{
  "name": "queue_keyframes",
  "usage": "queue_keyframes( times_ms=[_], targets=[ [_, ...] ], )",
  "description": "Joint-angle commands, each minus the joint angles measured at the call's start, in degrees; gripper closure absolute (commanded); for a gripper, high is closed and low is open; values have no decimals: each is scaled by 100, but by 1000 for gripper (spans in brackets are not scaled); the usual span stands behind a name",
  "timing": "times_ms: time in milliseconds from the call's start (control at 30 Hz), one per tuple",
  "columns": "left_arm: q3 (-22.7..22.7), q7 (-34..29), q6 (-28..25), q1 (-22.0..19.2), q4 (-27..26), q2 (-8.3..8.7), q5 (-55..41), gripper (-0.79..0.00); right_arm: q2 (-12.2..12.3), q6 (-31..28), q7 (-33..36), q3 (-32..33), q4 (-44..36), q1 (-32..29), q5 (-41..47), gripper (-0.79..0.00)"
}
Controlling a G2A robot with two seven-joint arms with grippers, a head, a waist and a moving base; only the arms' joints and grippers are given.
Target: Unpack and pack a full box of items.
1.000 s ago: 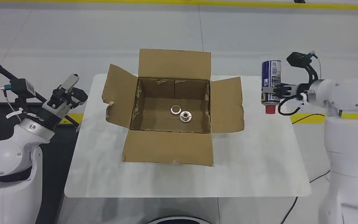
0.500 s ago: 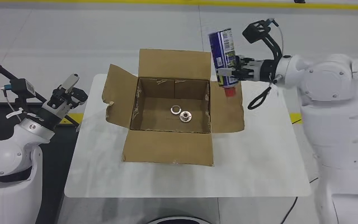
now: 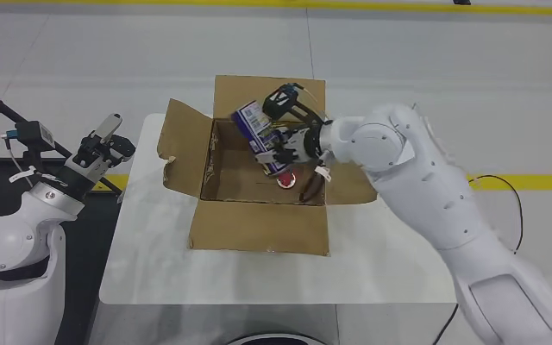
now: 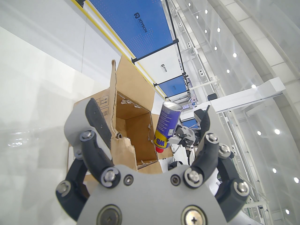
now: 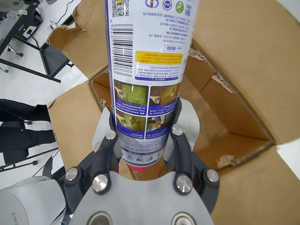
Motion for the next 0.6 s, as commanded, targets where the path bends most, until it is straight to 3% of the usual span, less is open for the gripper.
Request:
queue_keyframes(
  times_ms=[0, 567],
  targets=[
    [0, 0, 0, 0, 0, 0, 0, -785, -94, 59, -155, -211, 186, 81, -119, 0],
    [0, 0, 0, 0, 0, 0, 0, -785, -130, 107, -333, -280, 272, 20, -174, 0]
  ],
)
